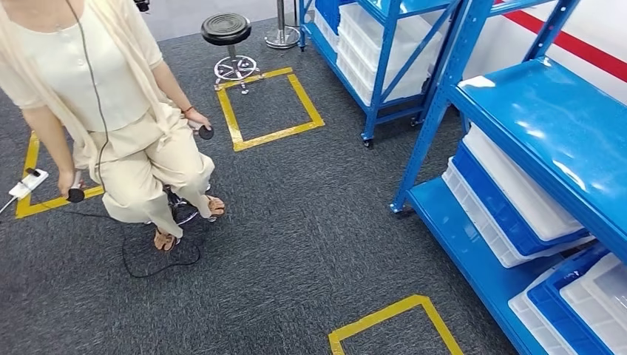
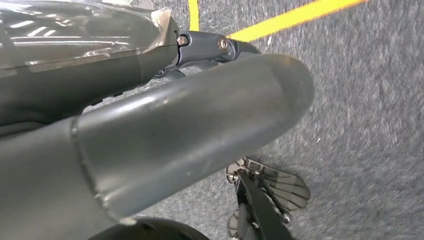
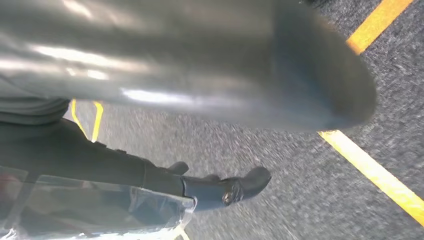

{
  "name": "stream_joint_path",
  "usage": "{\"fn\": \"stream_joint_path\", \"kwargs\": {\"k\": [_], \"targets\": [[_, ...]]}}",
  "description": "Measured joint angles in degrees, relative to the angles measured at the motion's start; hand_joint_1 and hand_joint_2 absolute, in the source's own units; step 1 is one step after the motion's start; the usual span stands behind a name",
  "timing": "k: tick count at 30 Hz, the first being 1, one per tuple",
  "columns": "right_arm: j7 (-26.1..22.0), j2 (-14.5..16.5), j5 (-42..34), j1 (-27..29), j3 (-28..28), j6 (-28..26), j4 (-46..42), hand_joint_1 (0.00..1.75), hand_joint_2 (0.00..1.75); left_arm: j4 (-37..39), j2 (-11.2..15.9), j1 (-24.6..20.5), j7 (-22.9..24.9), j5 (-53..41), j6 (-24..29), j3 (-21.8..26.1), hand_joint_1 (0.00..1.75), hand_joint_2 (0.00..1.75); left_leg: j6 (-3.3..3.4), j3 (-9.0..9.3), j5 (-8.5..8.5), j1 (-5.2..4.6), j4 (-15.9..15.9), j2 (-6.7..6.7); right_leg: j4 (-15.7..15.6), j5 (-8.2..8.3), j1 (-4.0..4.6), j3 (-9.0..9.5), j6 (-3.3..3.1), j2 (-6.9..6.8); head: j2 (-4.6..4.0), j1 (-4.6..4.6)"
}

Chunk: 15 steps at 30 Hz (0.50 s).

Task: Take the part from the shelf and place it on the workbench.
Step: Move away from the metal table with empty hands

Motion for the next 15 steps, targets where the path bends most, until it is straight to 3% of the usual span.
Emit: {"fn": "stream_joint_path", "kwargs": {"k": [1,2,3,4,6,7,8,10,11,13,15], "targets": [[-0.02,0.05,-0.01,0.02,0.0,0.03,0.0,0.0,0.0,0.0,0.0,0.13,-0.01,0.01,-0.04,0.0,0.0,0.0,-0.05,-1.86,-1.27,0.0,3.5,-0.58,0.01,0.0,0.18,0.01,-0.18,0.85,0.0,-0.02],[-0.04,0.09,0.0,0.08,0.0,0.04,0.0,0.0,0.0,0.0,0.01,0.25,-0.02,0.02,-0.06,0.0,0.0,0.0,-0.07,-3.06,-1.36,0.0,5.32,-0.78,0.03,-0.02,0.32,0.08,-0.2,1.72,0.0,-0.01],[-0.07,0.1,0.01,0.13,0.0,0.05,0.0,0.0,0.0,0.0,0.03,0.32,-0.04,0.04,-0.06,0.0,0.0,0.0,-0.05,-3.31,-0.25,0.02,5.06,-0.85,0.06,-0.03,0.39,0.19,-0.19,2.62,0.0,-0.01],[-0.09,0.1,0.03,0.17,0.0,0.08,0.0,0.0,0.0,0.0,0.04,0.34,-0.09,0.05,-0.06,0.0,0.0,0.0,0.03,-2.44,1.88,0.06,2.48,-1.0,0.08,-0.04,0.4,0.34,-0.18,3.49,0.0,-0.02],[-0.15,0.13,0.09,0.13,0.0,0.13,0.01,0.0,0.0,0.0,0.07,0.35,-0.19,0.07,-0.04,0.0,0.0,0.0,0.28,0.53,6.23,0.19,-5.17,-3.07,0.28,-0.15,0.56,0.42,0.04,5.07,0.0,-0.05],[-0.18,0.14,0.13,0.08,0.01,0.15,0.01,0.0,0.0,0.0,0.08,0.34,-0.26,0.08,-0.02,0.0,0.0,0.0,0.44,1.6,7.47,0.21,-7.99,-4.0,0.39,-0.2,0.68,0.31,0.28,5.69,0.0,-0.03],[-0.2,0.15,0.15,0.09,0.02,0.16,0.01,0.0,0.0,0.0,0.09,0.32,-0.31,0.08,-0.01,0.0,0.0,0.0,0.65,2.09,7.89,0.12,-9.41,-4.74,0.43,-0.23,0.8,-0.04,0.61,6.18,0.0,-0.02],[-0.22,0.13,0.17,0.24,0.02,0.16,0.01,0.0,0.0,0.0,0.09,0.26,-0.37,0.09,0.02,0.01,0.0,0.0,1.4,2.26,7.94,-0.23,-9.91,-3.98,0.24,-0.13,0.79,-0.63,1.46,7.09,0.0,-0.01],[-0.22,0.09,0.17,0.34,0.02,0.16,0.01,0.0,0.0,0.0,0.08,0.23,-0.38,0.09,0.03,0.02,0.0,0.0,1.92,2.42,8.16,-0.31,-10.22,-3.41,0.43,-0.17,0.74,-0.85,1.79,6.74,0.0,-0.03],[-0.22,0.03,0.17,0.34,0.02,0.16,0.01,0.0,0.0,0.0,0.05,0.26,-0.42,0.09,0.03,0.02,0.0,0.0,2.92,2.72,8.64,-0.23,-10.94,-2.05,3.12,-1.6,0.79,-2.1,1.9,4.24,0.0,0.14],[-0.23,0.03,0.17,0.17,0.02,0.16,0.01,0.0,0.0,0.0,0.05,0.36,-0.45,0.09,0.03,0.02,0.0,0.0,3.37,2.77,8.74,-0.31,-11.17,-0.46,9.9,-4.76,0.61,-5.63,1.56,1.58,0.0,0.41]]}}
